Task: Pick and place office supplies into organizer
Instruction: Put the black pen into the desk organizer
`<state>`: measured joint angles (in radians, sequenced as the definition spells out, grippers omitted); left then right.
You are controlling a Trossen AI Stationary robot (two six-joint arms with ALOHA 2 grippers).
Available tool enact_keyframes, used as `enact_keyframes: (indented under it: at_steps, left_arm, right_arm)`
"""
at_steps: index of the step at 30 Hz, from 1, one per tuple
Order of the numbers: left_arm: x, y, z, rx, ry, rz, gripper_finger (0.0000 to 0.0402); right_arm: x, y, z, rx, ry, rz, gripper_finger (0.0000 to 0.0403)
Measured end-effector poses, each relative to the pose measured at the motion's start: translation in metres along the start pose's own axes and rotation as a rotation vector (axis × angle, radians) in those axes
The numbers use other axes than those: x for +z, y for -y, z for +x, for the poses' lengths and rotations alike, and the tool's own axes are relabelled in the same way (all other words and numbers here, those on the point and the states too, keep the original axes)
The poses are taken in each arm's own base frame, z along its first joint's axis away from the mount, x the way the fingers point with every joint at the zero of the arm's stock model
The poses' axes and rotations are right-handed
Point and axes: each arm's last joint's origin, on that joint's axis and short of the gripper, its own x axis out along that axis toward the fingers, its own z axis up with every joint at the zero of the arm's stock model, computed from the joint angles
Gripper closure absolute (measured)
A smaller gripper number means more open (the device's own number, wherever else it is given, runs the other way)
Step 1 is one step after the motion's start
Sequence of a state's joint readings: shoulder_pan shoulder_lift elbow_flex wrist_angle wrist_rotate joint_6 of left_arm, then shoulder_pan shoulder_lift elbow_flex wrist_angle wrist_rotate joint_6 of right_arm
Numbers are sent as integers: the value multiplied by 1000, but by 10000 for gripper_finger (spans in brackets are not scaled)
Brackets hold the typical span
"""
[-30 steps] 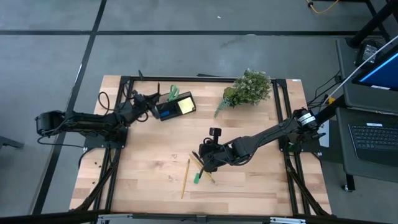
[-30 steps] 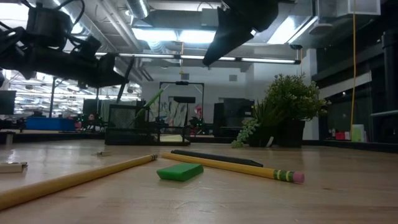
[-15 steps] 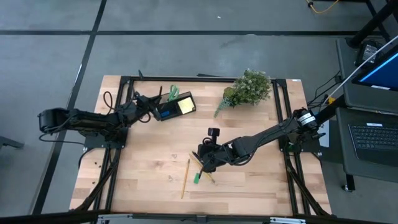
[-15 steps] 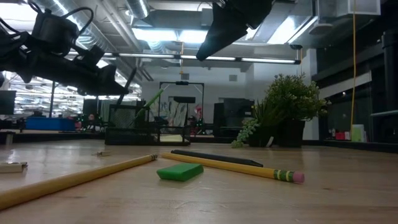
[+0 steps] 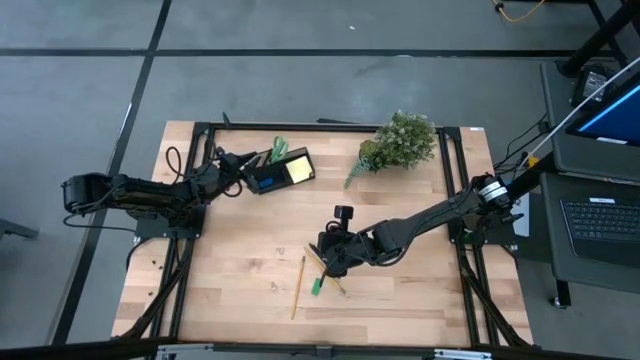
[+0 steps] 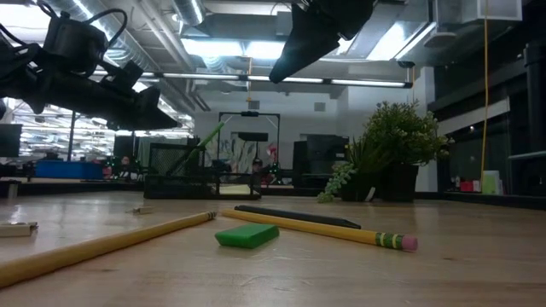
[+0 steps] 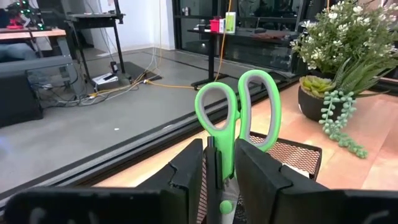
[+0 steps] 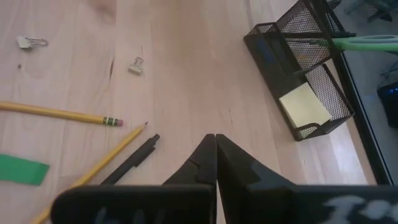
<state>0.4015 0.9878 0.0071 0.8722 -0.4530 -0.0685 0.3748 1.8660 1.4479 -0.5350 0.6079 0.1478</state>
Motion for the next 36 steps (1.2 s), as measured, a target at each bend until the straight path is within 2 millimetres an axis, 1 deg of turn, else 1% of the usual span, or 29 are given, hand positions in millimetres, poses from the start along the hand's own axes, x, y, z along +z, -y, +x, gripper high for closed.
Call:
enact_keyframes:
  at_steps: [3,8,13,16,23,26,29,33,36]
  left_arm:
    - [1,0,0,0,5,-2,314]
    - [8,1,-1,-40,74,-34,316]
    - [16,7,-1,-201,119,-60,316]
    - [21,14,0,-335,130,-71,326]
    - [41,38,-3,-608,173,-71,393]
    - [46,52,-7,-723,154,-52,398]
    - [54,67,-11,-797,132,-19,400]
    - [61,87,-18,-867,66,46,399]
    - [63,101,-27,-898,-7,100,400]
  right_arm:
    - [0,0,0,0,0,0,396]
    - [0,0,0,0,0,-9,396]
    - [0,0,0,0,0,-53,396]
    - [0,0,0,0,0,-54,396]
    - [-1,1,0,5,-8,-79,396]
    - [-1,0,0,8,-8,-78,396]
    - [-1,1,-2,24,-11,-68,396]
    - [1,6,-8,62,-19,6,396]
    - [2,10,-14,144,-36,88,396]
